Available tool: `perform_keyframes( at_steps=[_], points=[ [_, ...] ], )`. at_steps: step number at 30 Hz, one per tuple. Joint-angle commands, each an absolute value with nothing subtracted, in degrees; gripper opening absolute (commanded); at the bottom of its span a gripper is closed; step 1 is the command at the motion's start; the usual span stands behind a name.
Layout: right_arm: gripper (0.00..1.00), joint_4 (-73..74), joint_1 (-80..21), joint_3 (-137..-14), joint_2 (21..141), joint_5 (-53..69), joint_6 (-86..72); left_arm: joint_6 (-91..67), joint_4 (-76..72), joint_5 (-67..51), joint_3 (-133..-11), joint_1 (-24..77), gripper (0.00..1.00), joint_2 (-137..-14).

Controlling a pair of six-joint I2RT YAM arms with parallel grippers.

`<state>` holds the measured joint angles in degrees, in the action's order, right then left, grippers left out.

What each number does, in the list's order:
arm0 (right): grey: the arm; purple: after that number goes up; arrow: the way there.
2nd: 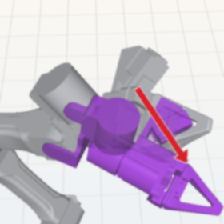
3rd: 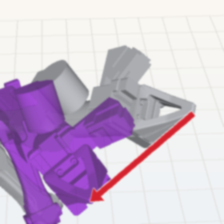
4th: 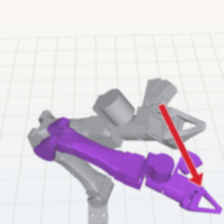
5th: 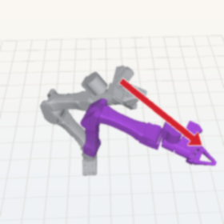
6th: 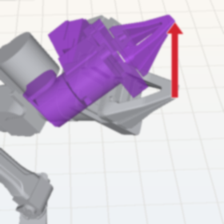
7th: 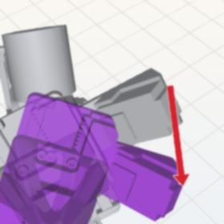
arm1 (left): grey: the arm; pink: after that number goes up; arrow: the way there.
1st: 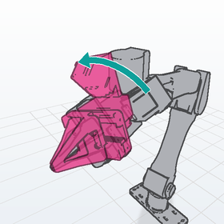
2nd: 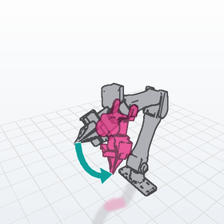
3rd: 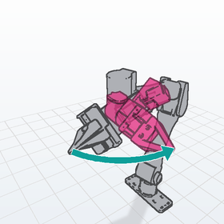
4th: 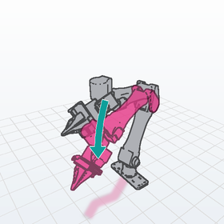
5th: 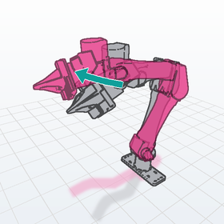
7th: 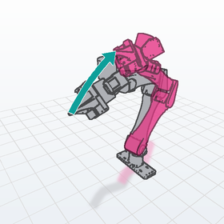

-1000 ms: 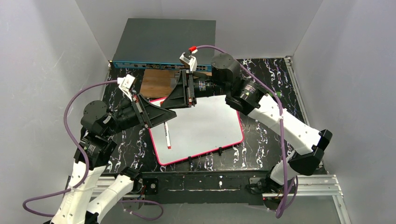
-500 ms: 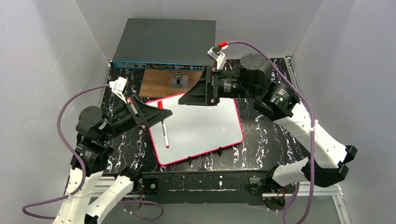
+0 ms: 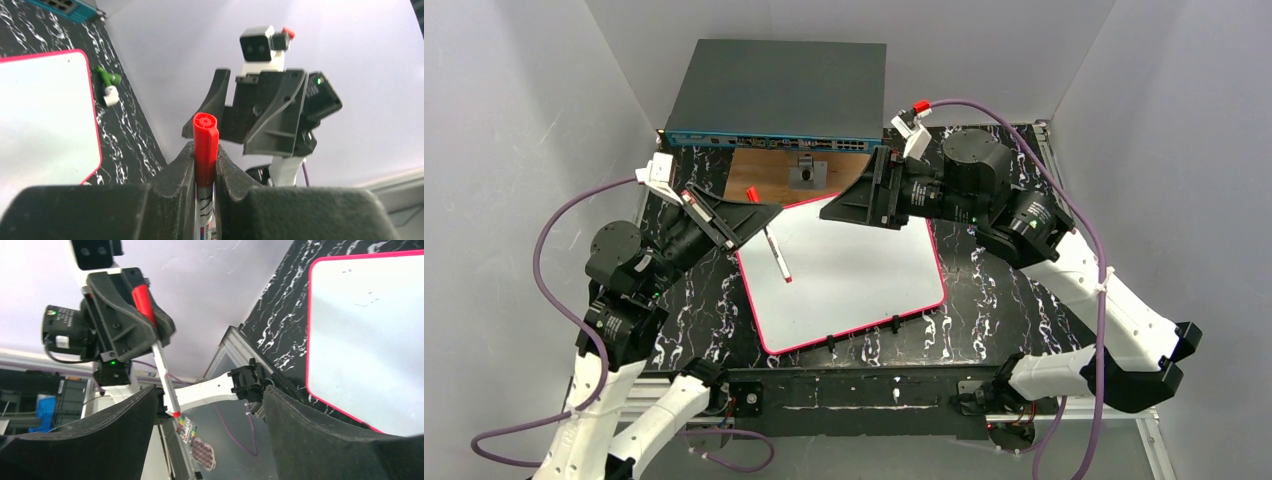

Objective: Write a sentence on the whiteboard
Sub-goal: Pass from the right arm to the left, then pass from the left arm to the right

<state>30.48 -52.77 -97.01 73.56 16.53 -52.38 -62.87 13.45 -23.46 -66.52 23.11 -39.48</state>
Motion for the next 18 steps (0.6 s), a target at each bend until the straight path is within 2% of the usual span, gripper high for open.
perform_keyframes(
  at_steps=[1,10,18],
  points=[
    [0.83,28.08,-52.65,-93.87,69.61,10.87,-50.52,-63.25,10.46,-15.21,-68.78,23.26,0.00,-40.34],
    [0.77,15.53,-53.06,-87.98,68.55,12.11,-50.70,-71.48,1.33,-4.81,-60.92,23.20,0.00,-37.67],
    [0.76,13.83,-53.51,-96.82,77.80,18.12,-49.93,-74.05,0.36,3.26,-56.89,23.21,0.00,-35.97]
  ],
)
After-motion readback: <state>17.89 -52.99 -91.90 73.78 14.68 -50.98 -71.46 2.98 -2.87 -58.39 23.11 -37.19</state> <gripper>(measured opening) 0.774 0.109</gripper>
